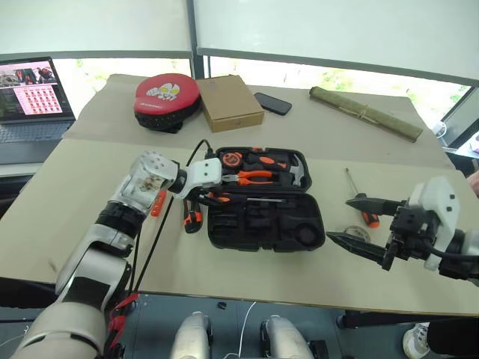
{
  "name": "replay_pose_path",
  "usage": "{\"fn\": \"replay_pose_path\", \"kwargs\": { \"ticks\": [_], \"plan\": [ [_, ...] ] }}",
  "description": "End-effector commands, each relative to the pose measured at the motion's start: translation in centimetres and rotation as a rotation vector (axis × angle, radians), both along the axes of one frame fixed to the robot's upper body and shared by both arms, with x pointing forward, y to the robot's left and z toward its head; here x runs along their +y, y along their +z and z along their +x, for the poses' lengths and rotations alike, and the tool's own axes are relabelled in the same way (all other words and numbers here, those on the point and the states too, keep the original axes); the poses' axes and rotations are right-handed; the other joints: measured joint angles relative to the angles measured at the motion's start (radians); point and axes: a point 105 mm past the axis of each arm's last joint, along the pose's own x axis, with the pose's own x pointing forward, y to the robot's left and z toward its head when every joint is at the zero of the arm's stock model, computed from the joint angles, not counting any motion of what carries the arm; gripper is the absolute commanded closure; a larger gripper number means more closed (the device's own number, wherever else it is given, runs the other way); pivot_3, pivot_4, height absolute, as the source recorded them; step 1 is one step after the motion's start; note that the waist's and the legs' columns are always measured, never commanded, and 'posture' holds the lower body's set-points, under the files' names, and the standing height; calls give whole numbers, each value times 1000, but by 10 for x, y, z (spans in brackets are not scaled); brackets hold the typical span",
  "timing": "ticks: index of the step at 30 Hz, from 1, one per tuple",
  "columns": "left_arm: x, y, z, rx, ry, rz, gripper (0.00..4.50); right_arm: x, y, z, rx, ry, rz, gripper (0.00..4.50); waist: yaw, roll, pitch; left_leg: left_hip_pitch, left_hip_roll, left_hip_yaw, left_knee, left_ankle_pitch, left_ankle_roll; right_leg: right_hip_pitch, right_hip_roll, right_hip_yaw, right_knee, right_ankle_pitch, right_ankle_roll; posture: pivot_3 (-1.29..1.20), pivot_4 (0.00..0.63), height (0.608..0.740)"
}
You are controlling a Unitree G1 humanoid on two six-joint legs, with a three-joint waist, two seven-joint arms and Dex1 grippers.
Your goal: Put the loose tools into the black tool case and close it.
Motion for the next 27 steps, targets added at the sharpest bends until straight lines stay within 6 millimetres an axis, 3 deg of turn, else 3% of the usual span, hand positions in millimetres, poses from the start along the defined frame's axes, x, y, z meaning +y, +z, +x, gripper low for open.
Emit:
{"fn": "replay_pose_path", "kwargs": {
  "ticks": [1,11,13,19,24,25,27],
  "plan": [
    [-11,6,4,-38,-21,-12,3552,0,10,-2,-64,-14,0,0,1,0,0,0,0,0,0,0,0,0,0,0,0,0,0,0,150,740],
    [-26,5,8,-40,-42,-24,3552,4,8,-4,-66,-19,9,0,1,0,0,-1,0,-1,1,0,0,0,0,0,0,0,0,0,150,740],
    [-27,8,10,-44,-41,-28,2549,5,8,-4,-64,-19,11,0,1,0,0,-1,0,-1,1,0,0,0,0,0,0,0,0,0,150,740],
    [-36,37,6,-61,-75,-110,604,8,6,-6,-54,-8,15,0,2,0,0,-2,0,-2,3,0,0,1,0,-1,1,0,1,0,150,740],
    [-45,48,2,-64,-104,-131,604,7,6,-5,-53,-12,13,0,2,0,0,-3,0,-3,4,0,0,1,0,-2,1,0,1,0,150,740],
    [-46,47,2,-67,-105,-126,1041,7,5,-5,-53,-12,13,0,2,0,0,-3,0,-3,4,0,0,1,0,-2,1,0,1,0,150,740],
    [-47,43,2,-78,-112,-105,1302,7,6,-5,-55,-12,13,0,2,0,0,-3,0,-3,4,0,0,1,0,-2,1,0,1,0,150,740]
  ]
}}
